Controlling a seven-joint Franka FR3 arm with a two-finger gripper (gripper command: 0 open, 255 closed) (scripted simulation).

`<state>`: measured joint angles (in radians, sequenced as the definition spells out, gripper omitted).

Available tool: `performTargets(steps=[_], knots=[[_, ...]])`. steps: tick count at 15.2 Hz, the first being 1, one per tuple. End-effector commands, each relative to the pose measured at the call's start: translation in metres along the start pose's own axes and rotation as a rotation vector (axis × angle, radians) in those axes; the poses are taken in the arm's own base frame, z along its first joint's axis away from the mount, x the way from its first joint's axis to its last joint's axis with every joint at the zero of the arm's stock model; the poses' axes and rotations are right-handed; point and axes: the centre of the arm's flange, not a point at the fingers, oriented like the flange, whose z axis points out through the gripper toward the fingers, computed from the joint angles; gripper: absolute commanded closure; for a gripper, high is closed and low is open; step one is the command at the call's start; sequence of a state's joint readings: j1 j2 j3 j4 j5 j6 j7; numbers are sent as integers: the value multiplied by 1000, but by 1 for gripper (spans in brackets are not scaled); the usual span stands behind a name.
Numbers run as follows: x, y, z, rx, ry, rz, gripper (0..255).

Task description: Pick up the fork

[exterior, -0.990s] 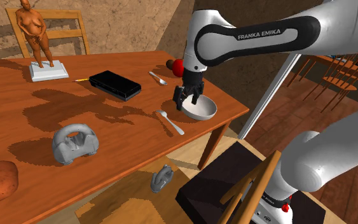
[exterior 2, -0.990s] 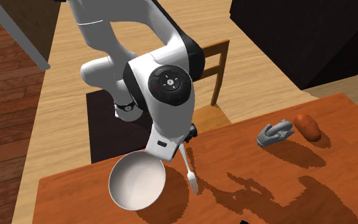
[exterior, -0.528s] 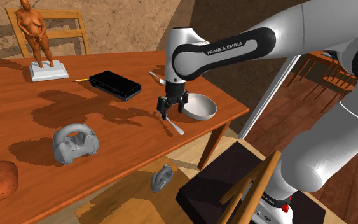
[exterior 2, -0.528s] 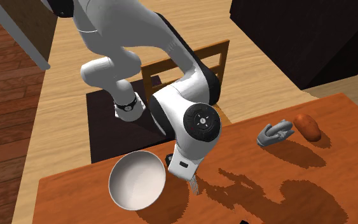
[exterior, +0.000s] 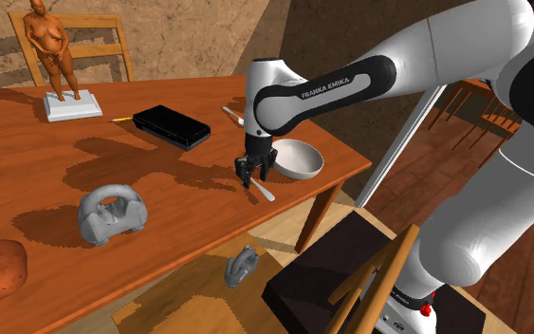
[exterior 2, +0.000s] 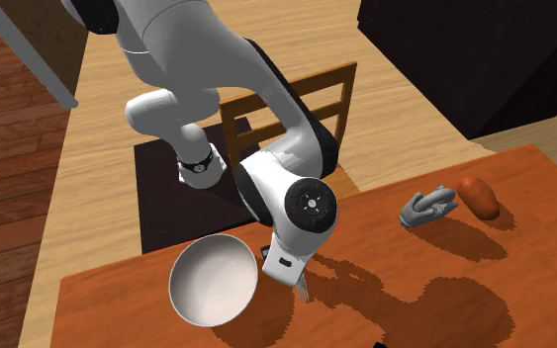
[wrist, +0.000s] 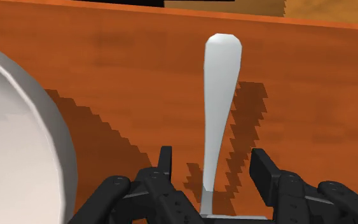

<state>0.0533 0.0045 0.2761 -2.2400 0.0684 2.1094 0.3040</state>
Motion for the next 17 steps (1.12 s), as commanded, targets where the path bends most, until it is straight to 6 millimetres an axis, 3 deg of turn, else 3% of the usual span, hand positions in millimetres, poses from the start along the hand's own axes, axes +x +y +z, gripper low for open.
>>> performTargets(steps=[1, 9, 17], knots=[[0, 0, 1, 0, 0, 0, 255], [0, 0, 1, 0, 0, 0, 255], [-6, -1, -41, 0, 0, 0, 255]])
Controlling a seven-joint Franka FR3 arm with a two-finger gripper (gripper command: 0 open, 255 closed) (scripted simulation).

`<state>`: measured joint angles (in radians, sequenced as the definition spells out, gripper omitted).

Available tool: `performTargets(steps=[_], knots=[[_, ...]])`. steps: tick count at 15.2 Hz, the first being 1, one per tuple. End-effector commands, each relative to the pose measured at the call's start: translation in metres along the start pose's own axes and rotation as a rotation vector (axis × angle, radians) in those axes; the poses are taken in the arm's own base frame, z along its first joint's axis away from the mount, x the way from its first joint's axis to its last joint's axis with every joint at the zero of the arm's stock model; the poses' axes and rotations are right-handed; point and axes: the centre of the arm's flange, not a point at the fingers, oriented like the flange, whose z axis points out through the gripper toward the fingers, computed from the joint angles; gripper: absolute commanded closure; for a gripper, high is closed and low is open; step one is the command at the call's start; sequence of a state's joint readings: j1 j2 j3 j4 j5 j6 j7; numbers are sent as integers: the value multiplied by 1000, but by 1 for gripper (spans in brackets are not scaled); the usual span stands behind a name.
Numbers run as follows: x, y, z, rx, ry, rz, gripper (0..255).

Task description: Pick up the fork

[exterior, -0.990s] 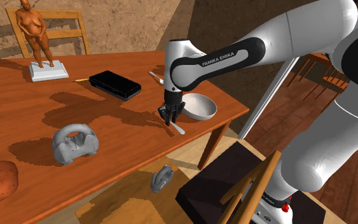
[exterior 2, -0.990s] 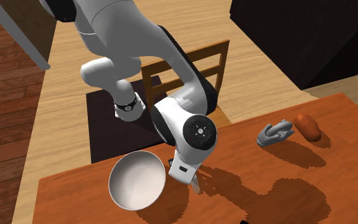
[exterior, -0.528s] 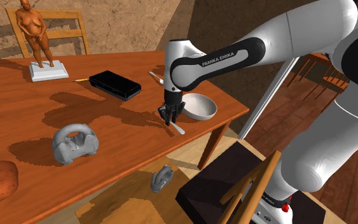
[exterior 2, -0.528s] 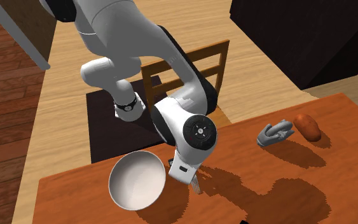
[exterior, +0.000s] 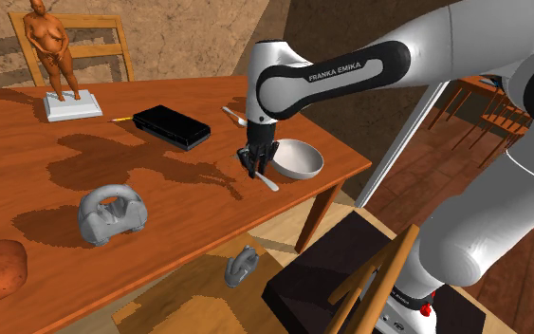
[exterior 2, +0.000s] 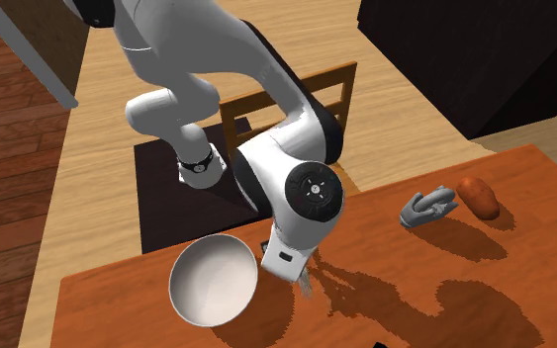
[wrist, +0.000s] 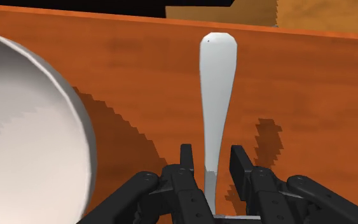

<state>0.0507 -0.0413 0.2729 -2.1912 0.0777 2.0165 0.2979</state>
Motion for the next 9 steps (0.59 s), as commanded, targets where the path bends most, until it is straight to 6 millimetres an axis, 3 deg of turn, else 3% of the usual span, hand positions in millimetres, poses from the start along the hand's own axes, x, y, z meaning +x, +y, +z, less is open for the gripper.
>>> performTargets(steps=[1, 7, 9], knots=[[-2, -1, -9, 0, 0, 0, 255], [-7, -1, -41, 0, 0, 0, 255], [-7, -1, -42, 0, 0, 0, 255]])
